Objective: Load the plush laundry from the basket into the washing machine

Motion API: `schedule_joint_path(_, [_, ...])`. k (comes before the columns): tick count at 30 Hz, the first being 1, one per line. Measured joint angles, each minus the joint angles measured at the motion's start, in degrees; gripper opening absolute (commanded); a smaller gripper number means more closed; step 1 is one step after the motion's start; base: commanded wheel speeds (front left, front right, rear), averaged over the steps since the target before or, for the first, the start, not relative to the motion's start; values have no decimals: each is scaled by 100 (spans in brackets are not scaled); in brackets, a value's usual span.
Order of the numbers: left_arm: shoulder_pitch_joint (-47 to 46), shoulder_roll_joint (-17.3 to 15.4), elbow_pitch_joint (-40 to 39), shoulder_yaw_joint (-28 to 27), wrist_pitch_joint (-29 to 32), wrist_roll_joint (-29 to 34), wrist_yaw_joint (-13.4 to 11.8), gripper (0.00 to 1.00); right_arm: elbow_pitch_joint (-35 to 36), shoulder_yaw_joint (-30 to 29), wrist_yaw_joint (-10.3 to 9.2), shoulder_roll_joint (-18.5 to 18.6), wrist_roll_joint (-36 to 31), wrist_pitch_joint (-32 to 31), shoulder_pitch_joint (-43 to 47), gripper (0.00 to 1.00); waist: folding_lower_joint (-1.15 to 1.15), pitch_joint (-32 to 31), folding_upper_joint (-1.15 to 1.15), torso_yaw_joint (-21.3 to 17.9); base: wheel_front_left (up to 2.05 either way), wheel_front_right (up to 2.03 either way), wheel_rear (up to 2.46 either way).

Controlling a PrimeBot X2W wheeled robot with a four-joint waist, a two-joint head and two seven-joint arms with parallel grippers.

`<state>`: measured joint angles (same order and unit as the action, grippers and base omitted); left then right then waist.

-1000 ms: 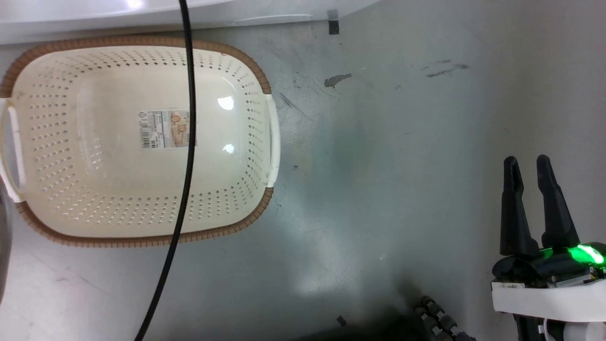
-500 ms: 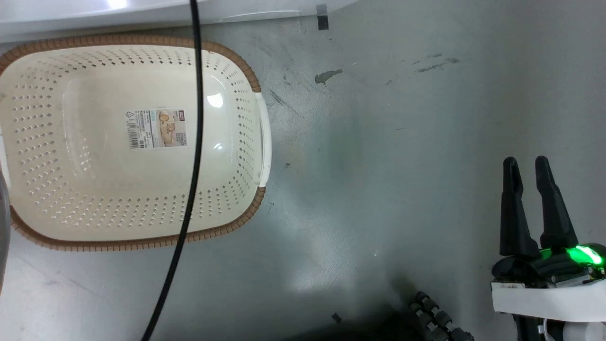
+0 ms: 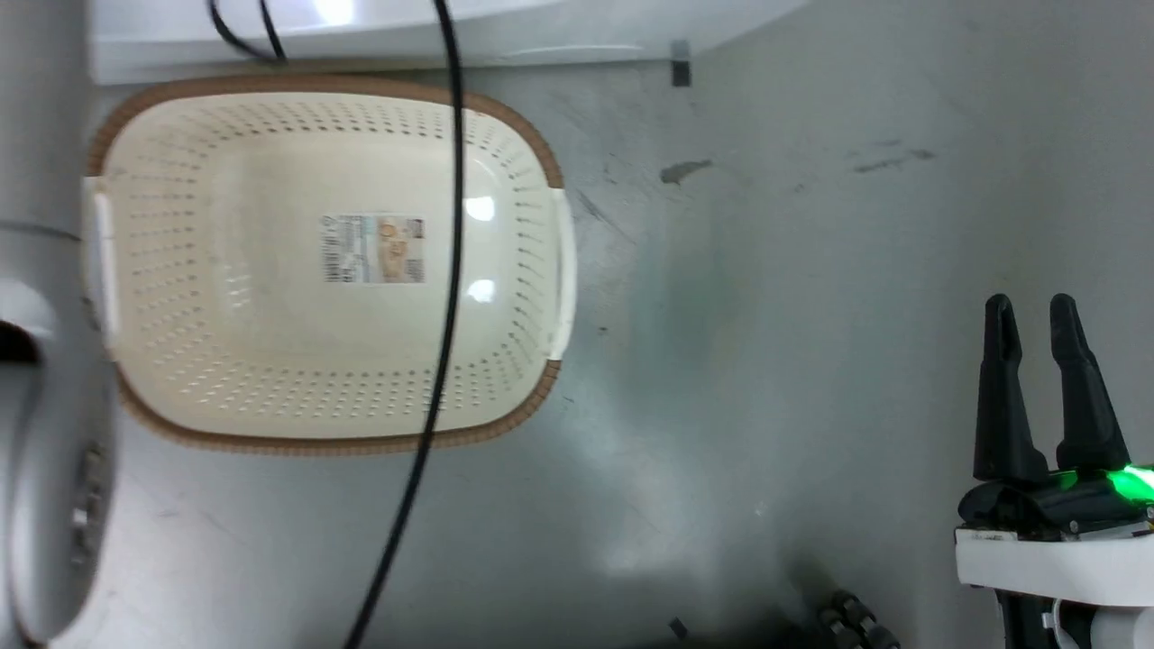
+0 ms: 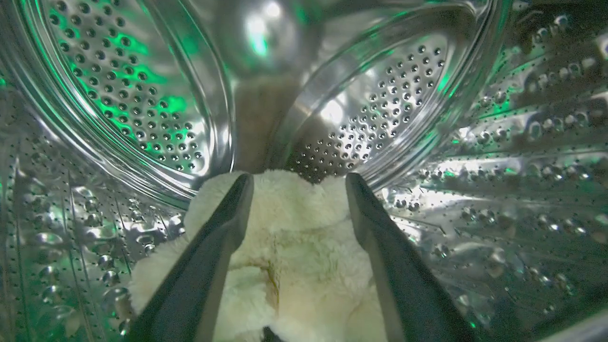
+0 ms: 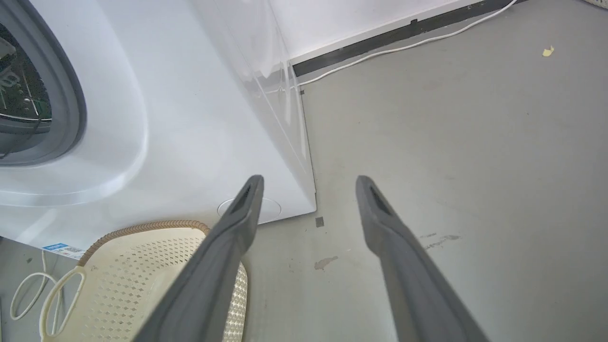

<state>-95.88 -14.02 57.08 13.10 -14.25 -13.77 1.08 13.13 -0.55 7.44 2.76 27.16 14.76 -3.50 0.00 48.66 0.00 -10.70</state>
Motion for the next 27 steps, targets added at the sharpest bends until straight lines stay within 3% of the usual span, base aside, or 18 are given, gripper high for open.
schedule_joint_path(15, [1573, 443, -700, -130, -44, -207, 59, 100, -349, -227, 0, 0, -201, 0, -182, 100, 0, -753, 0, 531, 0, 0, 0])
schedule_joint_path(27, [3115, 731, -1166, -243, -44, -267, -49, 100, -664, -254, 0, 0, -197, 0, -154, 100, 0, -1674, 0, 642, 0, 0, 0])
